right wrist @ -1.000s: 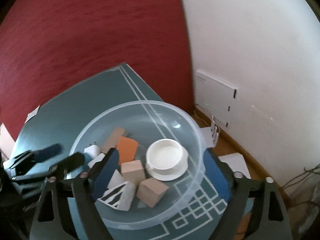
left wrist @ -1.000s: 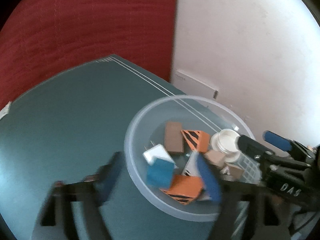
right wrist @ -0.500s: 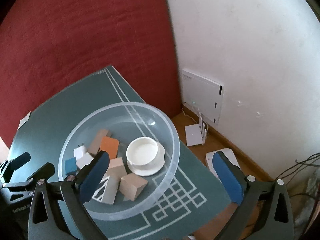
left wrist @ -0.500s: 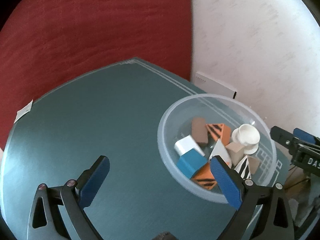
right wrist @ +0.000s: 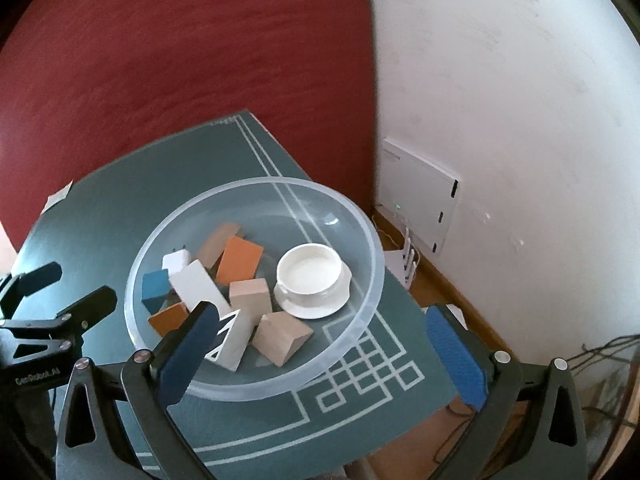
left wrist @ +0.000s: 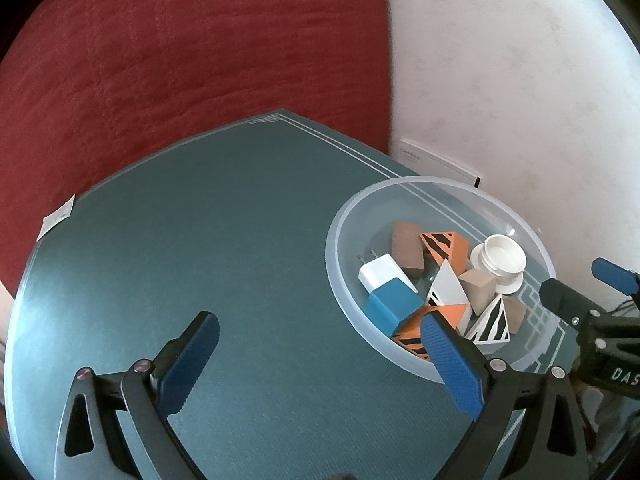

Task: Organize rigid objects
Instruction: 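Withdraw both open grippers from the bin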

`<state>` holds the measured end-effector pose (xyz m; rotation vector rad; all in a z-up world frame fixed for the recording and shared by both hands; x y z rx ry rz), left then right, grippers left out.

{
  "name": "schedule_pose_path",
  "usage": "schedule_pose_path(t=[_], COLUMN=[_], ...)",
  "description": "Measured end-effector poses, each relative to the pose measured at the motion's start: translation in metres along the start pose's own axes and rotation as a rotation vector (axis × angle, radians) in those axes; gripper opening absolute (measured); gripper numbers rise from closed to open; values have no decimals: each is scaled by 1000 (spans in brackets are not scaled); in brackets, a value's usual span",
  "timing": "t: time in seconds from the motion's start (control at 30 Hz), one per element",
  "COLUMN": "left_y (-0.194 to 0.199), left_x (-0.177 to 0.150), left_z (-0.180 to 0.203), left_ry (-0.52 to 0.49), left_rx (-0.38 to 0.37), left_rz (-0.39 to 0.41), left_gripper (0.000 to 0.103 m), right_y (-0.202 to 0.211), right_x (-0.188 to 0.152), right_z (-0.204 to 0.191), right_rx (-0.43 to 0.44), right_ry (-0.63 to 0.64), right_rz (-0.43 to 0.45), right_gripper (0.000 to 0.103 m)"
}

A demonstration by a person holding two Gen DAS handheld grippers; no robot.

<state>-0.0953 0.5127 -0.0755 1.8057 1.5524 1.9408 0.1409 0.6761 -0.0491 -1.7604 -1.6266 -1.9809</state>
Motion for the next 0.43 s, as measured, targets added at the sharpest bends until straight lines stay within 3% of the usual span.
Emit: schedule_pose_path(t=[0.43], left_y=[4], left_x=[-3], left_z=[5], left_ry=[-21], left_rx=[42], left_rz=[1], left_gripper=[102], right_y=[-6], right_x=[-6], right_z=[-3], right_rx=[3], right_ry=[19], right_rz=[-13], right_gripper=[103])
Point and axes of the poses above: each gripper's, at about its wrist camera, not at the fingertips, and y roughly against the way its jaws point, z to its right, x to its top, the point moved 5 cm from there along -y, roughly the way its jaws point, and after that the axes turned 10 degrees about -y, right-handed, at the moved point
